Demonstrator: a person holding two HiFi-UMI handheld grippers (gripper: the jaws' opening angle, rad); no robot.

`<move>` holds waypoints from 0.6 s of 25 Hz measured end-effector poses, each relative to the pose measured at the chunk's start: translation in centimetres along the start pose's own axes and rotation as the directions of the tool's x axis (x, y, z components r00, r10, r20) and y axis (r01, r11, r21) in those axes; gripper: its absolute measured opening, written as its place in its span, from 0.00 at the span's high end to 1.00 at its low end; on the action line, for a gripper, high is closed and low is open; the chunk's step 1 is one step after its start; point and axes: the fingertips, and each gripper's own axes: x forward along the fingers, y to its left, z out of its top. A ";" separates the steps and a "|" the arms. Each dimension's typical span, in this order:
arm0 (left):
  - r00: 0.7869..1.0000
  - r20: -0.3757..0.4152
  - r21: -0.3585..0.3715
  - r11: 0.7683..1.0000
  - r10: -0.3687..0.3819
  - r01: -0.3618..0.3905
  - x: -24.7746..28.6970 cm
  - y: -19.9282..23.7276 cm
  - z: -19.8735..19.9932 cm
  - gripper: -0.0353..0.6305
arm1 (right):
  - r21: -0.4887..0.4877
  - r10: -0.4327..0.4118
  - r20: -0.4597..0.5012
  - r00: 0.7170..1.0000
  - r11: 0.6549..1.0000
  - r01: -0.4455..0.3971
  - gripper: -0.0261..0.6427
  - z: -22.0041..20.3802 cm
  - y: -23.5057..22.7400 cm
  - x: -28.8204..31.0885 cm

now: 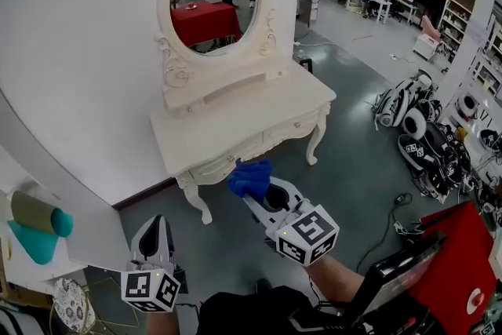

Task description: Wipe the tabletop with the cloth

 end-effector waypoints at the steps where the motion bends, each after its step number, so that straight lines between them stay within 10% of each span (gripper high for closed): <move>1: 1.000 -0.011 -0.010 1.000 0.005 -0.005 0.5 -0.1 -0.4 0.93 | 0.001 0.002 -0.001 1.000 1.000 -0.002 0.78 -0.2 -0.5 0.1; 15: 0.999 -0.012 0.005 0.999 -0.053 0.053 7.6 4.3 -0.3 0.93 | 0.031 -0.042 -0.040 0.998 0.999 0.043 0.78 -2.0 -4.4 7.4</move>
